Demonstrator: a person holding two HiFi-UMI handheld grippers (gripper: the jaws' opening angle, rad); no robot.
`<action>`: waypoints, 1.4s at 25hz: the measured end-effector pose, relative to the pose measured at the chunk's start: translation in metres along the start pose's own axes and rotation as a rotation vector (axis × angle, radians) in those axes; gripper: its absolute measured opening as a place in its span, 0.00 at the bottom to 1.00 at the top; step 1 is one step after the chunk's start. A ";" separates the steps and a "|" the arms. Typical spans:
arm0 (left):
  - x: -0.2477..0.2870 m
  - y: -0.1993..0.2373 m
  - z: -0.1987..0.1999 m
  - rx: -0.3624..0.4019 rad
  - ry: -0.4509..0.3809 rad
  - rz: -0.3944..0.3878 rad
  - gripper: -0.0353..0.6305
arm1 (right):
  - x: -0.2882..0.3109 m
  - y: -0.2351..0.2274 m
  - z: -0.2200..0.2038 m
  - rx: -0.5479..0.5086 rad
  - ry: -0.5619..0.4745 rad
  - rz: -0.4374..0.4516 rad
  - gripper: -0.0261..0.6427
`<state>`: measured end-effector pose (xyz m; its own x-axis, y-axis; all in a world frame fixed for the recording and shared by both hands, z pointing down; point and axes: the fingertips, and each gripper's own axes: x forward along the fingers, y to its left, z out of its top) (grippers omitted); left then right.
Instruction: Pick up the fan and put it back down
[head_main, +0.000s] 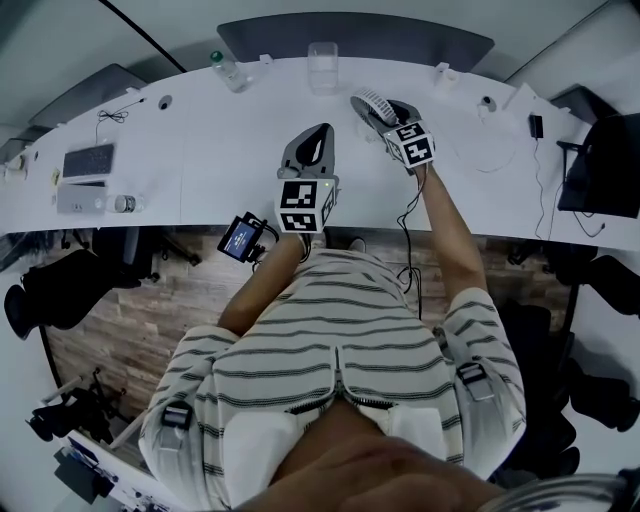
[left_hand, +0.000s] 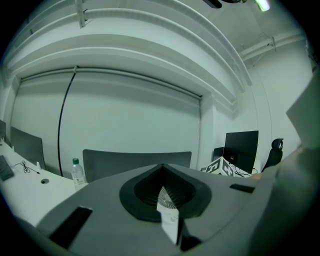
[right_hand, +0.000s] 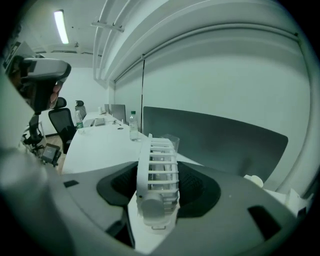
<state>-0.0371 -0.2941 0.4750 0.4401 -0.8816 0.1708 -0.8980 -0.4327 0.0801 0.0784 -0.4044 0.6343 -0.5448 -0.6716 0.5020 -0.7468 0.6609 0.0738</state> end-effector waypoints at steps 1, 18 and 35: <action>0.000 0.001 -0.001 -0.001 0.003 0.001 0.06 | 0.002 0.000 -0.002 -0.018 0.011 0.006 0.38; 0.005 -0.003 -0.008 -0.002 0.032 -0.007 0.06 | 0.022 0.022 -0.024 -0.150 0.037 0.259 0.38; 0.015 -0.007 -0.018 0.000 0.068 -0.013 0.06 | 0.032 0.016 -0.032 -0.204 0.032 0.430 0.38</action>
<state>-0.0243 -0.3011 0.4944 0.4505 -0.8609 0.2365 -0.8921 -0.4442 0.0824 0.0611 -0.4042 0.6793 -0.7738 -0.3142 0.5501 -0.3640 0.9312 0.0199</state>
